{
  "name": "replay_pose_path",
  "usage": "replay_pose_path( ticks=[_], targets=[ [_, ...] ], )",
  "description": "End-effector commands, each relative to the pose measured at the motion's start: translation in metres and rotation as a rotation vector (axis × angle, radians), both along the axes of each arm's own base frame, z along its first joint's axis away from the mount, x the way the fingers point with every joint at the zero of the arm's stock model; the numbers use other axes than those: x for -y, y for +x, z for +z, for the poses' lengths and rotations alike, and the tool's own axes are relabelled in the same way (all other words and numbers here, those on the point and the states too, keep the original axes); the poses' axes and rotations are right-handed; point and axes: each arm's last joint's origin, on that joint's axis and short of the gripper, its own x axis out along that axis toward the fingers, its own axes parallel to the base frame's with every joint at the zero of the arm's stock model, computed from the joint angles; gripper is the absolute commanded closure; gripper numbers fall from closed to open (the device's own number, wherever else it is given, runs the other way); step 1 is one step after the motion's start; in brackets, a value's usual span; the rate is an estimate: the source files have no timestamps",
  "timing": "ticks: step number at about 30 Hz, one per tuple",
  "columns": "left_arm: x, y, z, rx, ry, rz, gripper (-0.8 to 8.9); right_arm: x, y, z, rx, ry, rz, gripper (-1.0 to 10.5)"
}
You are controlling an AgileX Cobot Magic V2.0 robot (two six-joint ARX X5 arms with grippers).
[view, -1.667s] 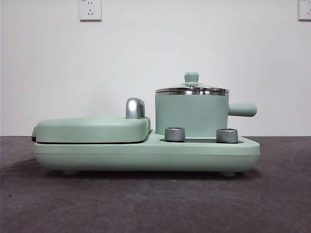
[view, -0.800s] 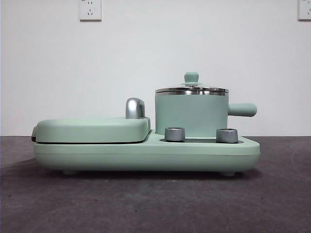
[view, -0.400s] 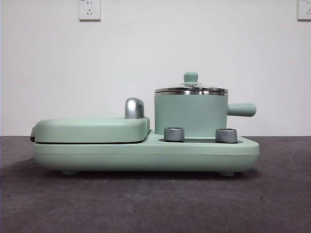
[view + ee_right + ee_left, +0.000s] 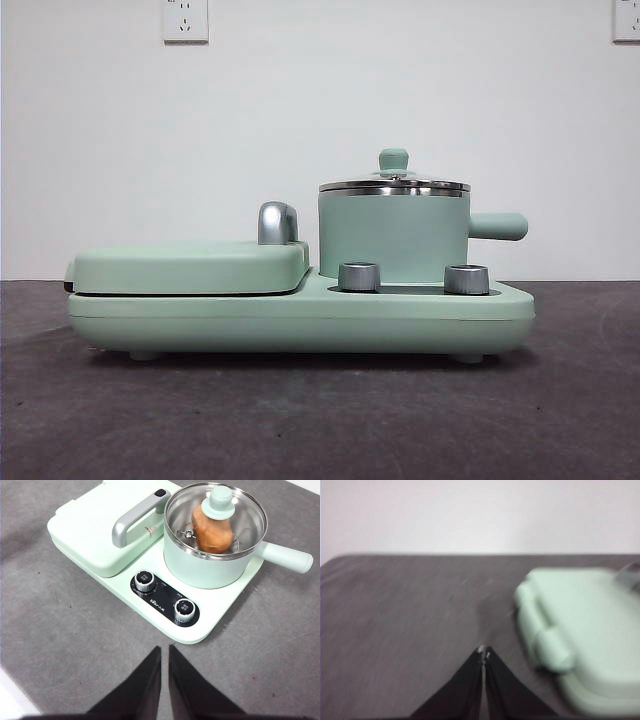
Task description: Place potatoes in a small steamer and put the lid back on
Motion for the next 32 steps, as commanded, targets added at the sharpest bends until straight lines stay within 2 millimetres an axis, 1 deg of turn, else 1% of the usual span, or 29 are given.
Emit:
replay_pose_path(
  ticks=[1,4,6,19,23,25,26,28,32],
  targets=[
    [-0.002,-0.002,-0.015,0.027,-0.012,0.023,8.06,-0.001,0.001,0.003,0.011,0.011,0.003,9.3],
    [-0.002,-0.001,-0.032,0.020,-0.060,0.032,8.06,-0.001,0.001,0.003,0.010,0.011,0.003,9.2],
    [-0.002,-0.002,-0.039,-0.047,-0.074,0.036,8.06,-0.001,0.001,0.003,0.011,0.011,0.003,9.3],
    [-0.002,-0.002,-0.039,-0.053,-0.074,0.036,8.06,-0.001,0.001,0.004,0.026,0.003,-0.005,9.3],
    [-0.002,-0.002,-0.039,-0.053,-0.074,0.037,8.06,0.001,0.001,0.004,0.100,-0.064,0.007,9.3],
    [-0.002,-0.002,-0.039,-0.053,-0.074,0.037,8.06,0.006,0.006,-0.006,0.197,-0.067,-0.068,9.3],
    [-0.002,-0.002,-0.039,-0.053,-0.074,0.037,8.06,0.009,0.007,-0.015,0.250,-0.048,-0.109,9.3],
    [-0.002,-0.002,-0.039,-0.053,-0.074,0.036,8.06,0.016,0.009,-0.044,0.355,0.021,-0.188,9.3],
    [-0.002,-0.002,-0.039,-0.053,-0.074,0.037,8.06,0.031,0.001,-0.122,0.504,0.076,-0.310,9.3]
  ],
)
